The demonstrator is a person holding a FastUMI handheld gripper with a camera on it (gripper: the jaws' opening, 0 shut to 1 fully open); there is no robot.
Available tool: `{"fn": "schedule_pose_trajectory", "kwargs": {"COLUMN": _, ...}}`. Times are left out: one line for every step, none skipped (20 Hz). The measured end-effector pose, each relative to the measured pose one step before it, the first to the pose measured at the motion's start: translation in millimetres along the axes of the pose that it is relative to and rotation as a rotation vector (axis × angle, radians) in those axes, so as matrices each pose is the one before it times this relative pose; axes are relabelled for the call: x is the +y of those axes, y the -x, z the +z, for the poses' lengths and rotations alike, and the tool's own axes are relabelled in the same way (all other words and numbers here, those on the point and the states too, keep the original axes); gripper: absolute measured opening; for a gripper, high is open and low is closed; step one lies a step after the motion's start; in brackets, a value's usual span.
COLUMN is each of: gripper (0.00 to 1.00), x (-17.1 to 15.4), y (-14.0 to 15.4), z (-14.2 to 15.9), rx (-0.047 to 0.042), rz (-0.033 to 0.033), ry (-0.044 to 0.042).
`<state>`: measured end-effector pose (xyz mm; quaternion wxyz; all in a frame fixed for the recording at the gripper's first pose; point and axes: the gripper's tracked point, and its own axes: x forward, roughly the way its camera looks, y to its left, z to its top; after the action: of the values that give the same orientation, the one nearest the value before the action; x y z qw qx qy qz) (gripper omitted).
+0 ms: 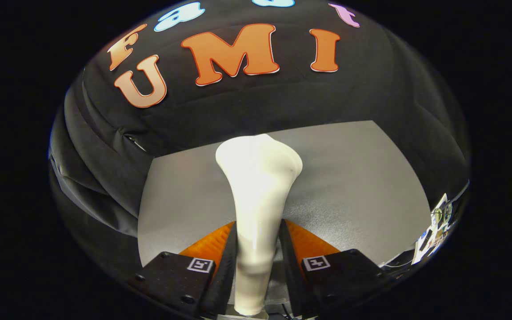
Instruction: Iron the clothes twice with a garment steamer, once on the left side and once on the right side.
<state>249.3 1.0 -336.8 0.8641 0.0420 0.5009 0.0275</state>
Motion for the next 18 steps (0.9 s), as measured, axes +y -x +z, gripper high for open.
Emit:
{"fn": "schedule_pose_trajectory", "kwargs": {"gripper": 0.57, "x": 0.83, "y": 0.12, "z": -0.97, "rx": 0.00131, "rz": 0.00010, "ry": -0.00598}}
{"fn": "schedule_pose_trajectory", "kwargs": {"gripper": 0.54, "x": -1.42, "y": -0.46, "z": 0.38, "rx": -0.00191, "rz": -0.00153, "ry": -0.00847}}
{"fn": "schedule_pose_trajectory", "kwargs": {"gripper": 0.52, "x": 0.62, "y": 0.78, "z": 0.95, "rx": -0.00228, "rz": -0.00090, "ry": -0.00903}}
{"fn": "schedule_pose_trajectory", "kwargs": {"gripper": 0.49, "x": 0.71, "y": 0.35, "z": -0.46, "rx": -0.00612, "rz": 0.00096, "ry": -0.00784}}
{"fn": "schedule_pose_trajectory", "kwargs": {"gripper": 0.46, "x": 1.20, "y": -0.49, "z": 0.01, "rx": -0.00844, "rz": 0.00449, "ry": -0.00589}}
{"fn": "schedule_pose_trajectory", "kwargs": {"gripper": 0.42, "x": 0.10, "y": 1.34, "z": -0.26, "rx": -0.00645, "rz": 0.00399, "ry": 0.00158}}
{"fn": "schedule_pose_trajectory", "kwargs": {"gripper": 0.38, "x": 0.16, "y": -0.52, "z": 0.38, "rx": -0.00475, "rz": 0.00493, "ry": -0.00097}}
{"fn": "schedule_pose_trajectory", "kwargs": {"gripper": 0.38, "x": -0.70, "y": 1.02, "z": -0.02, "rx": -0.00596, "rz": 0.00449, "ry": -0.00989}}
{"fn": "schedule_pose_trajectory", "kwargs": {"gripper": 0.38, "x": -1.43, "y": 0.59, "z": 0.27, "rx": -0.00419, "rz": 0.00324, "ry": -0.01098}}
{"fn": "schedule_pose_trajectory", "kwargs": {"gripper": 0.38, "x": -1.54, "y": 0.38, "z": 0.20, "rx": -0.00356, "rz": -0.00176, "ry": -0.01389}}
{"fn": "schedule_pose_trajectory", "kwargs": {"gripper": 0.38, "x": 0.20, "y": -0.99, "z": 1.66, "rx": -0.00605, "rz": 0.00131, "ry": -0.00963}}
{"fn": "schedule_pose_trajectory", "kwargs": {"gripper": 0.38, "x": 0.21, "y": 2.91, "z": -2.02, "rx": 0.00024, "rz": 0.00350, "ry": -0.00231}}
{"fn": "schedule_pose_trajectory", "kwargs": {"gripper": 0.38, "x": -0.70, "y": 2.12, "z": 1.68, "rx": -0.01258, "rz": -0.00301, "ry": -0.00264}}
{"fn": "schedule_pose_trajectory", "kwargs": {"gripper": 0.38, "x": -0.35, "y": 2.96, "z": 1.28, "rx": -0.01567, "rz": -0.00308, "ry": -0.00007}}
{"fn": "schedule_pose_trajectory", "kwargs": {"gripper": 0.38, "x": 1.03, "y": 4.88, "z": 2.90, "rx": -0.01870, "rz": -0.00290, "ry": 0.00437}}
{"fn": "schedule_pose_trajectory", "kwargs": {"gripper": 0.38, "x": 0.63, "y": 6.65, "z": 1.63, "rx": -0.02216, "rz": -0.00406, "ry": 0.00402}}
{"fn": "schedule_pose_trajectory", "kwargs": {"gripper": 0.38, "x": 0.52, "y": 6.92, "z": 3.46, "rx": -0.02380, "rz": -0.00586, "ry": 0.00554}}
{"fn": "schedule_pose_trajectory", "kwargs": {"gripper": 0.38, "x": 1.12, "y": 8.20, "z": 1.99, "rx": -0.02459, "rz": -0.00895, "ry": 0.00222}}
